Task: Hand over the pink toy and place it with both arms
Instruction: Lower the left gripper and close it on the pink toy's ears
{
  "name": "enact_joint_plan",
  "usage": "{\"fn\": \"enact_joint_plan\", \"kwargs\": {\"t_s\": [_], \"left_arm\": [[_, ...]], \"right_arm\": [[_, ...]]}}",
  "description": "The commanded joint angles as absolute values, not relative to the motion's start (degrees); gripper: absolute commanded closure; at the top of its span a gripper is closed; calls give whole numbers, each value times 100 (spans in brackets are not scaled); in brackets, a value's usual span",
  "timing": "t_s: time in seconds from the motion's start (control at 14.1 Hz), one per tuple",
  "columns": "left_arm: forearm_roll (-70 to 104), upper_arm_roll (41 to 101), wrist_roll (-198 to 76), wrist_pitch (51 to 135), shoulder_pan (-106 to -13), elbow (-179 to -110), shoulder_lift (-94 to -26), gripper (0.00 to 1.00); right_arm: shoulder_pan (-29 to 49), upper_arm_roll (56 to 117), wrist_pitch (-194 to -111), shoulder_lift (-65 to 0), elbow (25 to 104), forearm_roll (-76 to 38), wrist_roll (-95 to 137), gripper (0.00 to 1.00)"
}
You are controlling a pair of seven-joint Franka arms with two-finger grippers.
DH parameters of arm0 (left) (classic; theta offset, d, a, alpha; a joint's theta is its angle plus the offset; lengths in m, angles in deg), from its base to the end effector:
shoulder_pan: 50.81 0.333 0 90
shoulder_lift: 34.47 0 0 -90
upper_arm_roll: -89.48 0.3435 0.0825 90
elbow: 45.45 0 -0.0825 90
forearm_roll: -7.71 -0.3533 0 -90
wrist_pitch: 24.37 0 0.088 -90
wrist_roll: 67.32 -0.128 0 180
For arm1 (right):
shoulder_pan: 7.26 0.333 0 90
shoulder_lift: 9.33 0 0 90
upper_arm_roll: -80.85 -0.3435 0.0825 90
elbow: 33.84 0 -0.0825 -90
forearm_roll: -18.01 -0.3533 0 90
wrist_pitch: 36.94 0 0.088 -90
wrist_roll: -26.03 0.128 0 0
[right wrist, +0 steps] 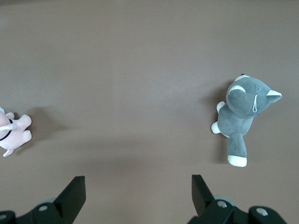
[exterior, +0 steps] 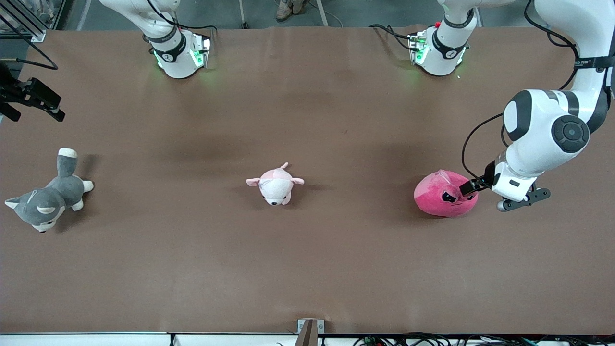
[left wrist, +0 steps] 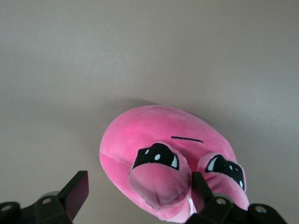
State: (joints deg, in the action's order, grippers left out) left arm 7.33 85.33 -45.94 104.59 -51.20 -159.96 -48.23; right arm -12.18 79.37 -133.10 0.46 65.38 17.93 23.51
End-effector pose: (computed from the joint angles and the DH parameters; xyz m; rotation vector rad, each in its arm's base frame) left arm 0.5782 -0.0438 0.3664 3.0937 0.4549 0.0151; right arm 0.4770 -0.0273 0.6547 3.1270 -0.0254 0.1833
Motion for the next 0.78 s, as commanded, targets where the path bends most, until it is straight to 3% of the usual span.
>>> {"fn": "enact_joint_plan", "kwargs": {"t_s": [0.0,0.14,0.35,0.5,0.71], "left_arm": [[639,8518,-4623,10447,-5090,-16006,-4870,5],[639,8509,-4623,10622,-5090,-16015,-4967,6],[639,8509,-4614,10738,-5099,-15998,-5081,23],[639,8517,-4614,10738,-5099,-15963,-5108,42],[639,8509,-4614,10746,-5133,-15945,-5117,83]], "right_arm": [[-1245,7935,-13310,69,6556,1801,2401,0],[-1236,7944,-13292,78,6556,1801,2401,0],[-1236,7944,-13301,69,6556,1801,2401,0],[-1218,7935,-13292,69,6556,1793,2401,0],[-1192,7927,-13301,69,6548,1792,2401,0]]}}
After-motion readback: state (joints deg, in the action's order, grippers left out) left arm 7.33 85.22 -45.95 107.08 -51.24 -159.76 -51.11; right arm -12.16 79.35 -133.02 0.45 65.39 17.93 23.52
